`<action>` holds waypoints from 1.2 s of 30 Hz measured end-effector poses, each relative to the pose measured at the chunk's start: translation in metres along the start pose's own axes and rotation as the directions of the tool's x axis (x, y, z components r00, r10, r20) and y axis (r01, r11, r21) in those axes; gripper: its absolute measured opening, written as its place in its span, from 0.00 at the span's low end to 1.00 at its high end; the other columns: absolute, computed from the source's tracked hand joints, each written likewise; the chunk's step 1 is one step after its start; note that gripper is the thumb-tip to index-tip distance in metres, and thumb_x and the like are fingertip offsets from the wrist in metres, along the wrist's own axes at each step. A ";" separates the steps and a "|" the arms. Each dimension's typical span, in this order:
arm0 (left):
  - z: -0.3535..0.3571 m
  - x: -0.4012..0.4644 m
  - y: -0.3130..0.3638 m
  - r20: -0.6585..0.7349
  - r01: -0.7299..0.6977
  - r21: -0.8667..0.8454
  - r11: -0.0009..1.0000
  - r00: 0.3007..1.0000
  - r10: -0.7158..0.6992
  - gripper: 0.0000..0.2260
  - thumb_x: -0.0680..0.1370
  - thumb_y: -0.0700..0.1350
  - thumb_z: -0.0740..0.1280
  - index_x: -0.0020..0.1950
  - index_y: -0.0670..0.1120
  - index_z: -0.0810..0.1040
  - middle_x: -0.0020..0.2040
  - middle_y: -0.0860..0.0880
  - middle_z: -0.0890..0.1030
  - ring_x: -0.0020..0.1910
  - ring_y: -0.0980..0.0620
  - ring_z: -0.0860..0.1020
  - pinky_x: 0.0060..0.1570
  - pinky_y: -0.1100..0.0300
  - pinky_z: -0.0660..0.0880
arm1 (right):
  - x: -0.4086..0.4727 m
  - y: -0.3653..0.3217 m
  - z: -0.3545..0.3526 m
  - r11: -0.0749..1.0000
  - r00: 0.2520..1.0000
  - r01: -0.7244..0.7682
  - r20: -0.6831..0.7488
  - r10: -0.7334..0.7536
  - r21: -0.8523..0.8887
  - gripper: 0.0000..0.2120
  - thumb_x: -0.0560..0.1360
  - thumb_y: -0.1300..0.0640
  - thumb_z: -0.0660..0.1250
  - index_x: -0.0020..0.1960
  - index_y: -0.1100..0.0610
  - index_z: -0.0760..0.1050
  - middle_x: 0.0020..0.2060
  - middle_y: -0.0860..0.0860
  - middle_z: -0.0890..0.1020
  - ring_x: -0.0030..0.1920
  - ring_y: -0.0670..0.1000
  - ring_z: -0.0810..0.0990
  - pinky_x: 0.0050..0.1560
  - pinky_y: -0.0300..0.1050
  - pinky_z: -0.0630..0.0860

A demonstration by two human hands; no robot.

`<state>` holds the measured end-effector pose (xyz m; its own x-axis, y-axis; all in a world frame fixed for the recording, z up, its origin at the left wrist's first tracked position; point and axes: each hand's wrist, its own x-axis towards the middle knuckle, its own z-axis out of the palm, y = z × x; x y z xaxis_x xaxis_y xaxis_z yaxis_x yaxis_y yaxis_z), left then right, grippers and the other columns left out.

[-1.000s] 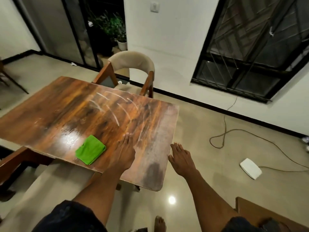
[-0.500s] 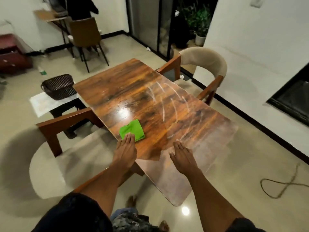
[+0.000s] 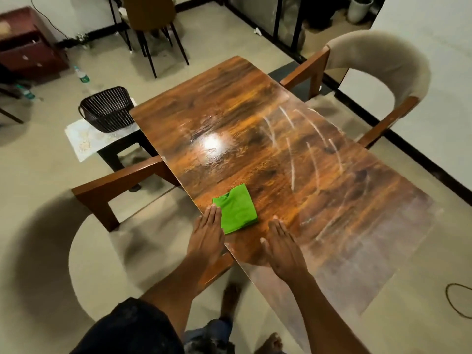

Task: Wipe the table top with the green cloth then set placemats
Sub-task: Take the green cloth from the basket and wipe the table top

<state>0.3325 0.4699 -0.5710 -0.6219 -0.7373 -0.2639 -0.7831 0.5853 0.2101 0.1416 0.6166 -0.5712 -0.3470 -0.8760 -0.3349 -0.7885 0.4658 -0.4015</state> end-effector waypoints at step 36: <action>0.138 0.077 0.023 -0.178 -0.315 -0.115 0.942 0.940 0.292 0.26 0.86 0.45 0.55 0.85 0.45 0.57 0.86 0.48 0.57 0.85 0.52 0.54 0.82 0.44 0.56 | -0.017 0.015 0.163 0.953 0.902 -0.301 -0.313 0.298 0.038 0.30 0.87 0.44 0.52 0.86 0.50 0.52 0.86 0.49 0.51 0.85 0.51 0.51 0.82 0.55 0.55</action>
<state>0.2663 0.4730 -0.7161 -0.8130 -0.5820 -0.0194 -0.5422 0.7445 0.3895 0.2181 0.6587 -0.7109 -0.7067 -0.6904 -0.1550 -0.6274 0.7126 -0.3138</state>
